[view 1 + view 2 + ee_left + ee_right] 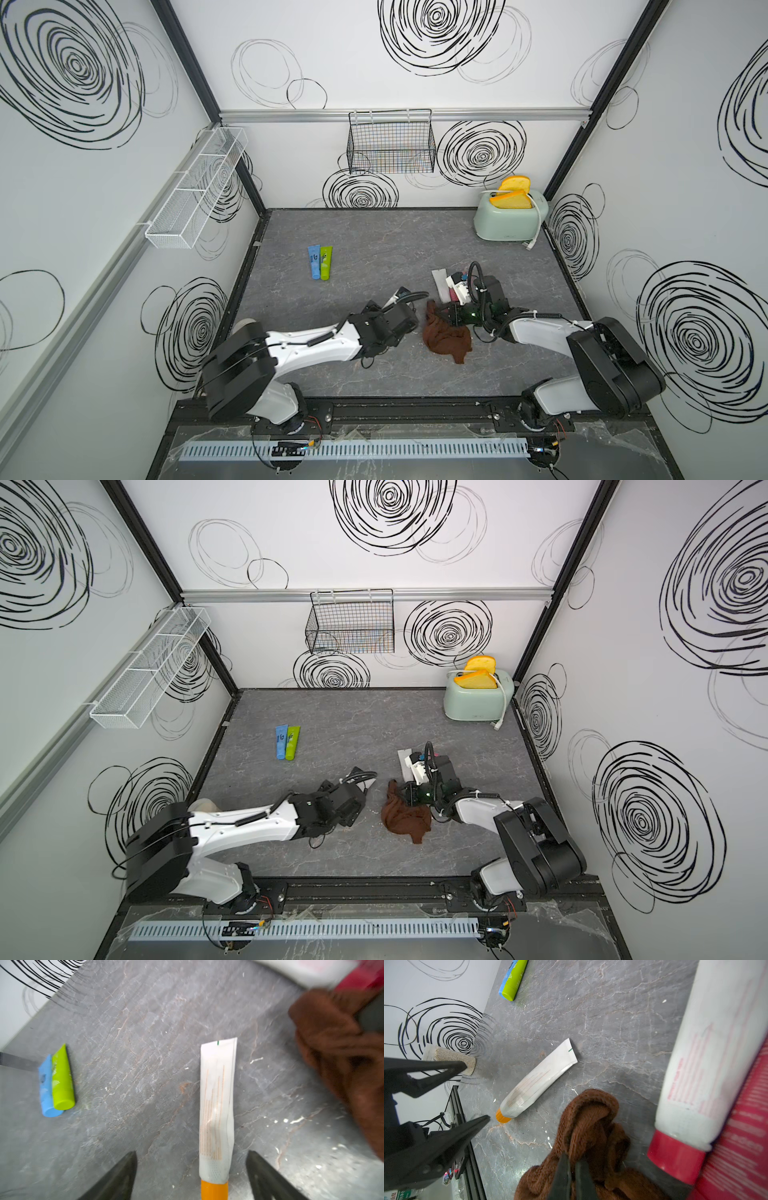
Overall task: Wipe the surface of the toothpaste tube
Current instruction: Adjust the toothpaste at the center of the board, then wipe the dirt from the toothpaste tube.
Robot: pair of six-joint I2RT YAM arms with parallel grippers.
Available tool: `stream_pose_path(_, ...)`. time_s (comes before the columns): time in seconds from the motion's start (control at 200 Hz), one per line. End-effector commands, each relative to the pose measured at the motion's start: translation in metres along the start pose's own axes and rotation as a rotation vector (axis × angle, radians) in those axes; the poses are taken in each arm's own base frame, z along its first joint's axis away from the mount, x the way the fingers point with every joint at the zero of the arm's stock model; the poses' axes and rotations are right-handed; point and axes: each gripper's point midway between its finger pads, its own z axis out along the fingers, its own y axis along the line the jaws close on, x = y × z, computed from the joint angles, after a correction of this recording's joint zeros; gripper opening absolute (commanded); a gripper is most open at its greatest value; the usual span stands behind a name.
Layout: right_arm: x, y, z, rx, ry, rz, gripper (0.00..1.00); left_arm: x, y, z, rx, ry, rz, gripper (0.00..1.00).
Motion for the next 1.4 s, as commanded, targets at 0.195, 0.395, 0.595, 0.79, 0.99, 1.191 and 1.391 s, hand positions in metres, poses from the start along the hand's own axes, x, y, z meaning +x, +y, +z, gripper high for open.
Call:
stream_pose_path(0.195, -0.002, 0.004, 0.004, -0.030, 0.004, -0.008, 0.00, 0.031, -0.013, 0.001, 0.322, -0.016, -0.233, 0.91)
stream_pose_path(0.395, -0.003, 0.005, 0.003, -0.031, 0.002, -0.009, 0.00, 0.053, -0.014, 0.012, 0.305, 0.043, -0.228, 0.82)
stream_pose_path(0.595, -0.003, 0.012, 0.002, -0.067, 0.004, -0.023, 0.00, 0.058, -0.018, 0.020, 0.298, 0.088, -0.208, 0.71)
stream_pose_path(0.79, -0.001, 0.036, 0.003, -0.139, 0.020, -0.085, 0.00, 0.064, -0.023, 0.026, 0.286, 0.129, -0.183, 0.56)
stream_pose_path(0.99, 0.002, 0.055, 0.003, -0.160, 0.050, -0.136, 0.00, 0.054, -0.022, 0.027, 0.286, 0.097, -0.166, 0.51)
stream_pose_path(1.191, -0.006, 0.073, 0.008, -0.139, 0.091, -0.191, 0.00, 0.051, -0.029, 0.025, 0.315, 0.087, -0.137, 0.15)
stream_pose_path(1.391, -0.015, 0.076, 0.033, -0.104, 0.154, -0.243, 0.00, 0.047, -0.039, 0.011, 0.339, 0.028, -0.087, 0.05)
